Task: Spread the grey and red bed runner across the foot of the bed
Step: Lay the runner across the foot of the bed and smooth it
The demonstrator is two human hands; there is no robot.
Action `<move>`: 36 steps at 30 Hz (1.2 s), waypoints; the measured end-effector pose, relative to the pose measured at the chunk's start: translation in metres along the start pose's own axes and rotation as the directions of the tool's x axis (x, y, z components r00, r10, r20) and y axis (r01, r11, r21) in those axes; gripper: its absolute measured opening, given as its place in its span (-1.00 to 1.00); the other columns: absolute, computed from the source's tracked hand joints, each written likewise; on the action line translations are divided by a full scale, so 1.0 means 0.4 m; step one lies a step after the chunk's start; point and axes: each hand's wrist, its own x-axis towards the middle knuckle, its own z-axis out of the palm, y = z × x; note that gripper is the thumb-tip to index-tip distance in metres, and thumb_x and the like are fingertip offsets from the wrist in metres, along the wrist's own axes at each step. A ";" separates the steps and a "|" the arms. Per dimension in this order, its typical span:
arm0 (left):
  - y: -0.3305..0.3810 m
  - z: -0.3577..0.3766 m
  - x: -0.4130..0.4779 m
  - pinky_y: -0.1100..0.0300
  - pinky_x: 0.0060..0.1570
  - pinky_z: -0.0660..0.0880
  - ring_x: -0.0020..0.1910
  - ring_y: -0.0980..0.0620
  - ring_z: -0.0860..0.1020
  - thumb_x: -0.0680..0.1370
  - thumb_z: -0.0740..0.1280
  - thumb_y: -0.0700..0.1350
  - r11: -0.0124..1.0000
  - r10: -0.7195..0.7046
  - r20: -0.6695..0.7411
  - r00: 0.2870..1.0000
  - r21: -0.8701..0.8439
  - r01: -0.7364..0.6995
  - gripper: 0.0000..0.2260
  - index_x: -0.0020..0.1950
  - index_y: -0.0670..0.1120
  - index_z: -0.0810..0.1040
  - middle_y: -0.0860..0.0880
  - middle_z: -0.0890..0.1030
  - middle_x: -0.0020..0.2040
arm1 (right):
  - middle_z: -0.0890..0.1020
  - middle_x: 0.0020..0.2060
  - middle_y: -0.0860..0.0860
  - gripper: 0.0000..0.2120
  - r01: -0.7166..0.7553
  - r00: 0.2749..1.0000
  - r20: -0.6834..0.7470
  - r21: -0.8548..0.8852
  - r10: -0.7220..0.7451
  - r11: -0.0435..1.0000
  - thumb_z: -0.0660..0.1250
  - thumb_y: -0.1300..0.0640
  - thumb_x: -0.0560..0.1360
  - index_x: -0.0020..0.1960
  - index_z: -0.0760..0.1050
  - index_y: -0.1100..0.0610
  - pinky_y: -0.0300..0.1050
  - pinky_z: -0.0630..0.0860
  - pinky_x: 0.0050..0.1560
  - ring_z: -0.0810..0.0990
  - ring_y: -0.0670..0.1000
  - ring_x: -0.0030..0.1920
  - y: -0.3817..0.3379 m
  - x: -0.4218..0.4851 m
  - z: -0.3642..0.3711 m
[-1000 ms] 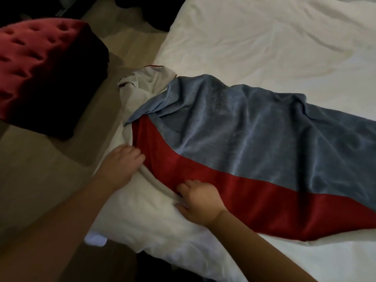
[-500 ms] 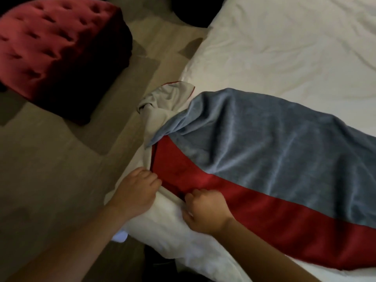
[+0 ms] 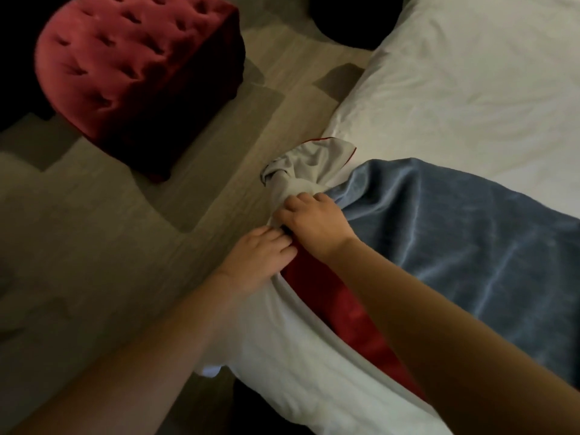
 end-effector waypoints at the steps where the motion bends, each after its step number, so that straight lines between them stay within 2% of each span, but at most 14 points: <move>1: -0.010 0.002 0.001 0.14 0.02 0.53 -0.06 -0.02 0.61 0.39 0.37 -0.22 1.000 0.024 -0.012 1.000 0.008 -0.024 -0.87 -0.11 -0.07 0.64 -0.01 0.65 -0.13 | 0.51 0.08 0.03 -0.72 0.018 1.000 0.022 -0.017 -0.018 1.000 0.08 0.15 0.56 0.18 0.47 0.06 -0.04 0.31 -0.02 0.46 0.10 0.09 0.003 0.015 0.010; 4: -0.029 0.008 0.002 0.15 -0.08 0.57 -0.26 -0.01 0.61 0.31 0.42 -0.29 0.999 0.051 -0.058 0.997 -0.008 -0.052 -0.90 -0.28 -0.10 0.63 -0.03 0.62 -0.31 | 0.56 0.01 0.03 -0.75 0.017 0.999 0.041 -0.048 -0.015 0.999 0.13 0.17 0.53 0.10 0.53 0.05 -0.06 0.28 -0.06 0.48 0.11 0.04 0.023 0.055 0.022; 9: -0.044 0.035 0.007 0.12 -0.04 0.57 -0.27 0.00 0.60 0.31 0.40 -0.29 0.999 0.026 -0.094 0.995 -0.039 -0.029 -0.89 -0.26 -0.11 0.63 -0.02 0.62 -0.31 | 0.59 -0.16 0.04 -0.82 0.051 0.996 0.075 -0.097 -0.044 0.994 0.16 0.25 0.50 -0.05 0.52 0.09 -0.08 0.23 -0.21 0.54 0.11 -0.13 0.075 0.101 0.025; 13: -0.059 0.041 -0.007 0.13 -0.05 0.57 -0.25 0.01 0.60 0.27 0.46 -0.29 0.996 -0.050 -0.054 0.997 -0.074 0.046 -0.86 -0.24 -0.09 0.64 0.00 0.63 -0.29 | 0.62 -0.17 0.07 -0.86 -0.057 0.997 0.050 -0.041 0.059 0.998 0.19 0.17 0.54 -0.06 0.53 0.12 -0.11 0.27 -0.27 0.59 0.13 -0.15 0.159 0.148 0.024; 17: -0.060 0.031 -0.014 0.12 -0.08 0.58 -0.28 0.01 0.60 0.22 0.54 -0.31 0.988 -0.121 -0.035 0.992 -0.102 0.117 -0.81 -0.26 -0.10 0.64 -0.01 0.62 -0.31 | 0.64 -0.10 0.11 -0.79 -0.169 0.983 -0.070 0.049 0.173 0.984 0.18 0.08 0.55 -0.01 0.57 0.10 -0.10 0.26 -0.28 0.59 0.18 -0.07 0.257 0.180 0.006; 19: -0.055 0.022 -0.013 0.16 -0.15 0.58 -0.33 0.01 0.60 0.19 0.56 -0.30 0.981 -0.146 -0.015 0.989 -0.128 0.143 -0.80 -0.29 -0.10 0.64 -0.01 0.62 -0.35 | 0.64 -0.09 0.16 -0.77 -0.324 0.933 -0.100 0.181 0.345 0.929 0.18 0.03 0.54 -0.02 0.59 0.10 -0.09 0.29 -0.25 0.59 0.23 -0.06 0.317 0.186 -0.003; 21: -0.039 0.018 -0.025 0.27 -0.27 0.53 -0.38 0.05 0.57 0.14 0.58 -0.26 0.980 -0.145 0.074 0.987 -0.126 0.154 -0.79 -0.34 -0.06 0.63 0.04 0.59 -0.40 | 0.63 -0.06 0.21 -0.75 -0.543 0.800 -0.073 0.335 0.595 0.770 0.20 0.01 0.53 -0.01 0.59 0.11 -0.06 0.37 -0.18 0.58 0.26 -0.02 0.411 0.182 -0.008; 23: -0.019 0.016 -0.048 0.33 -0.36 0.42 -0.42 0.11 0.52 0.12 0.56 -0.19 0.973 -0.168 0.182 0.969 -0.125 0.192 -0.79 -0.38 -0.01 0.58 0.09 0.54 -0.43 | 0.62 -0.05 0.24 -0.76 -0.681 0.671 -0.006 0.393 0.742 0.619 0.25 0.03 0.51 -0.02 0.60 0.17 -0.01 0.45 -0.10 0.58 0.29 -0.01 0.514 0.164 -0.012; 26: -0.012 0.020 -0.064 0.33 -0.36 0.29 -0.44 0.12 0.47 0.18 0.44 -0.20 0.919 -0.293 0.212 0.932 -0.208 0.336 -0.85 -0.41 0.00 0.51 0.11 0.49 -0.44 | 0.63 -0.12 0.21 -0.80 -0.644 0.749 0.064 0.303 0.660 0.702 0.29 0.03 0.49 -0.08 0.61 0.13 -0.01 0.46 -0.14 0.57 0.27 -0.08 0.587 0.147 -0.006; 29: -0.016 0.023 -0.011 0.24 -0.30 0.44 -0.31 0.04 0.56 0.36 0.29 -0.17 0.850 -0.436 0.099 0.894 -0.280 0.446 -0.90 -0.26 -0.02 0.58 0.07 0.58 -0.32 | 0.64 -0.09 0.18 -0.77 -0.532 0.833 0.054 0.351 0.550 0.771 0.29 -0.03 0.50 -0.03 0.60 0.12 -0.01 0.46 -0.14 0.57 0.26 -0.04 0.582 0.170 0.002; 31: -0.018 0.023 0.056 0.13 -0.22 0.52 -0.18 -0.01 0.59 0.46 0.28 -0.18 0.820 -0.507 -0.022 0.862 -0.319 0.475 -0.87 -0.08 -0.07 0.61 0.00 0.62 -0.17 | 0.63 0.05 0.19 -0.62 -0.484 0.850 0.084 0.516 0.520 0.707 0.25 -0.13 0.52 0.16 0.55 0.12 0.01 0.46 0.01 0.54 0.23 0.10 0.559 0.191 0.012; 33: -0.022 0.022 0.131 0.11 -0.14 0.54 -0.04 -0.01 0.57 0.49 0.33 -0.15 0.778 -0.590 -0.105 0.801 -0.339 0.529 -0.78 0.12 -0.09 0.56 -0.04 0.60 0.03 | 0.54 0.22 0.18 -0.42 -0.450 0.851 0.135 0.685 0.507 0.572 0.24 -0.24 0.49 0.37 0.35 0.09 0.03 0.40 0.19 0.48 0.21 0.23 0.531 0.195 0.025; 34: -0.024 0.024 0.166 0.13 -0.07 0.54 0.06 0.00 0.55 0.49 0.35 -0.10 0.752 -0.625 -0.102 0.774 -0.344 0.562 -0.70 0.22 -0.08 0.51 -0.04 0.56 0.14 | 0.49 0.27 0.17 -0.33 -0.416 0.864 0.110 0.706 0.492 0.573 0.25 -0.29 0.45 0.43 0.26 0.04 0.05 0.39 0.21 0.45 0.20 0.26 0.517 0.185 0.029; 36: -0.032 0.033 0.226 0.12 0.09 0.51 0.24 -0.02 0.46 0.48 0.36 -0.04 0.698 -0.672 -0.026 0.741 -0.359 0.620 -0.54 0.36 -0.05 0.39 -0.05 0.44 0.32 | 0.39 0.32 0.17 -0.25 -0.302 0.919 -0.061 0.530 0.390 0.793 0.24 -0.39 0.36 0.43 0.20 -0.06 0.13 0.41 0.17 0.40 0.22 0.28 0.492 0.153 0.030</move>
